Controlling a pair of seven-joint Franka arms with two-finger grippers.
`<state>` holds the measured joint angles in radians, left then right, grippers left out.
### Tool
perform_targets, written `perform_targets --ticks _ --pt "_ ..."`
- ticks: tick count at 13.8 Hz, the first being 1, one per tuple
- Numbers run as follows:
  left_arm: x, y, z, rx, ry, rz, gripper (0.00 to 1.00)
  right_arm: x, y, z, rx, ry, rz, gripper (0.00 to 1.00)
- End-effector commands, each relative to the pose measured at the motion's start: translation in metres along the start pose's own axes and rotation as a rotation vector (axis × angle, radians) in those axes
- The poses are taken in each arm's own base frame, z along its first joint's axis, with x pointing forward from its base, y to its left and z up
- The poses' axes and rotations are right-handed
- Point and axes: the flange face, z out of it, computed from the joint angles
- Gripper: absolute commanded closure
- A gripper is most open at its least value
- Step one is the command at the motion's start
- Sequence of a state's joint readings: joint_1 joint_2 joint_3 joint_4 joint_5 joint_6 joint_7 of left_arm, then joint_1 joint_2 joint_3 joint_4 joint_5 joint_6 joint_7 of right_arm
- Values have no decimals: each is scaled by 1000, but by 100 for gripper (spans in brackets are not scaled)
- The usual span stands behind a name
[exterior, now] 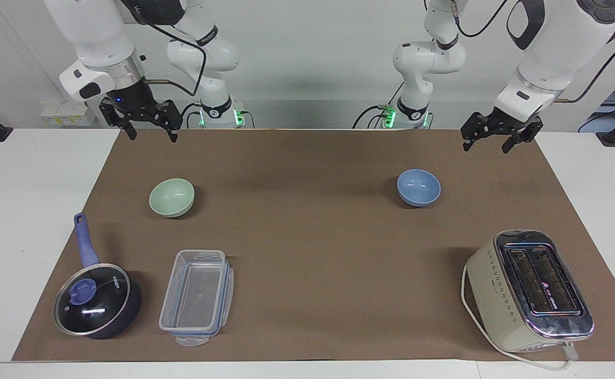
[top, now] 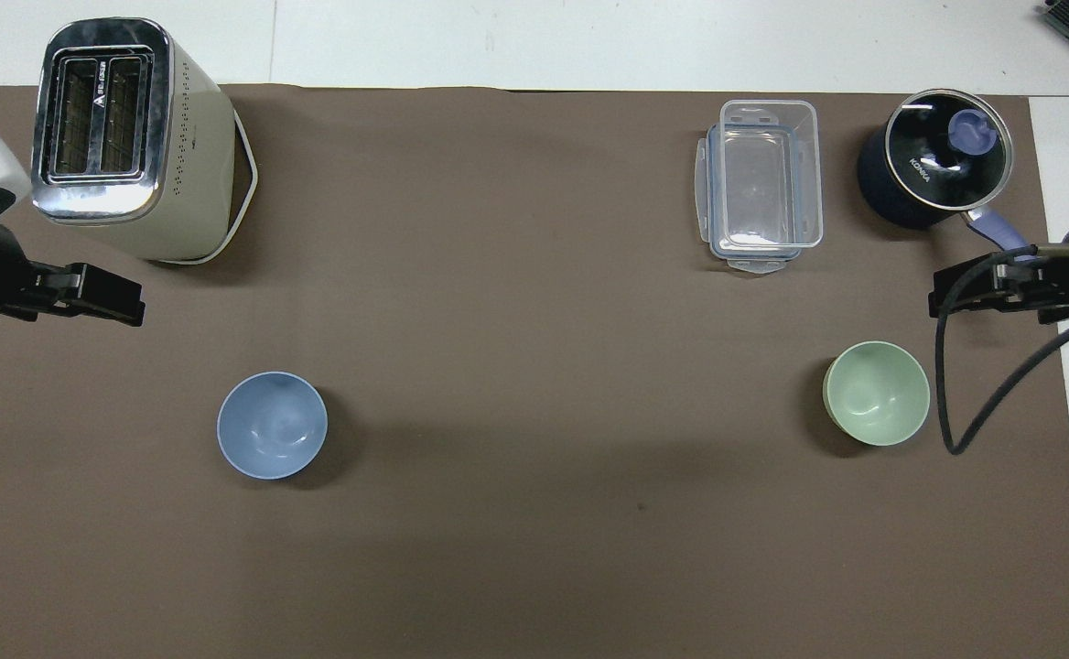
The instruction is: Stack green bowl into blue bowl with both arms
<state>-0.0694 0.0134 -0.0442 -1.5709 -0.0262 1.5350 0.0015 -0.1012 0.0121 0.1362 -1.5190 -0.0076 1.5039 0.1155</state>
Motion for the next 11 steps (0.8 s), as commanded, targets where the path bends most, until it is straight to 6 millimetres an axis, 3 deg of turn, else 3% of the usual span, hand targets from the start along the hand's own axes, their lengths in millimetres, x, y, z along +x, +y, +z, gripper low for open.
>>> perform_targets --ticks 1,6,11 --pt "-4 0 1 -7 -7 8 0 -2 3 -2 -3 15 9 0" --pt "-7 0 4 -8 -1 7 0 -2 4 -2 -3 14 10 0" --pt "-11 -1 24 -10 -3 8 0 -2 4 -2 -3 15 10 0"
